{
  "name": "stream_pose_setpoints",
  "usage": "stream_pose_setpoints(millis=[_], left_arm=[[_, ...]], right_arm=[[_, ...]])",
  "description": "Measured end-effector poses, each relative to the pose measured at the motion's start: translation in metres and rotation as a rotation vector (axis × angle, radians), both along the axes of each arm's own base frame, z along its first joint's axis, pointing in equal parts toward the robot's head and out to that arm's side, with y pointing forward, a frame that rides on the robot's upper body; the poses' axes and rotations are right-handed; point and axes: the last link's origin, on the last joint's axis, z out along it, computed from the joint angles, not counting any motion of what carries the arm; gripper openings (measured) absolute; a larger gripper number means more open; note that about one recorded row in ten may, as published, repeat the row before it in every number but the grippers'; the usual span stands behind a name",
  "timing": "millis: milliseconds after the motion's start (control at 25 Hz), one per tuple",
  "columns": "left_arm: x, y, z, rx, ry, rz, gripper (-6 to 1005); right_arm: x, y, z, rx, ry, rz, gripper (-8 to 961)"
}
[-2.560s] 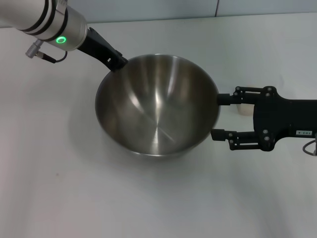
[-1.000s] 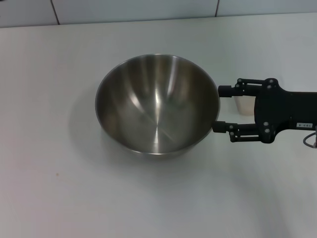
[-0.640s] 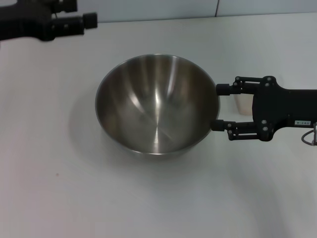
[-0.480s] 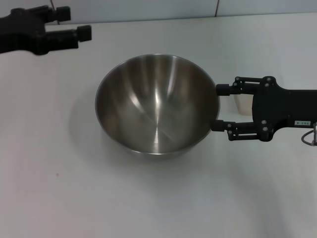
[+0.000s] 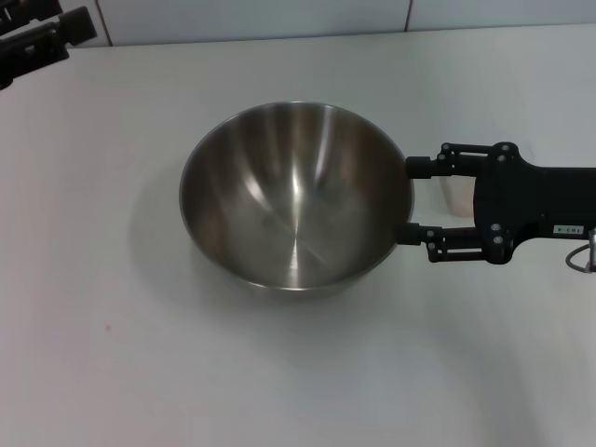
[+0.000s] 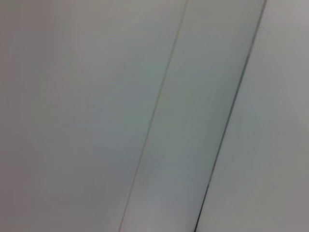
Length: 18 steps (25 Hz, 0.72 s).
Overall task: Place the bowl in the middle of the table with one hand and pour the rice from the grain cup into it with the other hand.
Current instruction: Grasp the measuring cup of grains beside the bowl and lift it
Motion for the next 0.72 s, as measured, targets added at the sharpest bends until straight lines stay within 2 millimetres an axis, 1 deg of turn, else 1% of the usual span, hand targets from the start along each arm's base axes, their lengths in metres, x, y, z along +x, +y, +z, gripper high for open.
stream_pose_setpoints(millis=[160, 240, 360, 400, 480, 640, 720], left_arm=[[0.001, -0.002, 0.000, -0.003, -0.007, -0.015, 728], [0.002, -0.009, -0.010, -0.039, 0.029, -0.079, 751], [0.002, -0.009, -0.010, -0.039, 0.029, -0.079, 762], [-0.002, -0.014, -0.016, -0.062, 0.049, -0.117, 766], [-0.006, -0.014, -0.018, -0.072, 0.071, -0.114, 771], [-0.007, -0.013, -0.019, -0.077, 0.080, -0.111, 774], [-0.011, -0.007, -0.030, -0.127, 0.167, -0.079, 776]], right_arm=[[0.000, 0.000, 0.000, 0.000, 0.001, 0.000, 754], [0.001, 0.000, 0.001, 0.000, 0.004, -0.010, 754], [0.004, 0.000, 0.004, 0.006, 0.013, -0.043, 753], [0.008, 0.000, 0.010, 0.020, 0.022, -0.069, 753], [0.011, 0.000, 0.012, 0.029, 0.028, -0.081, 753], [0.016, -0.004, 0.017, 0.048, 0.043, -0.107, 752], [0.016, -0.004, 0.016, 0.044, 0.044, -0.112, 752]])
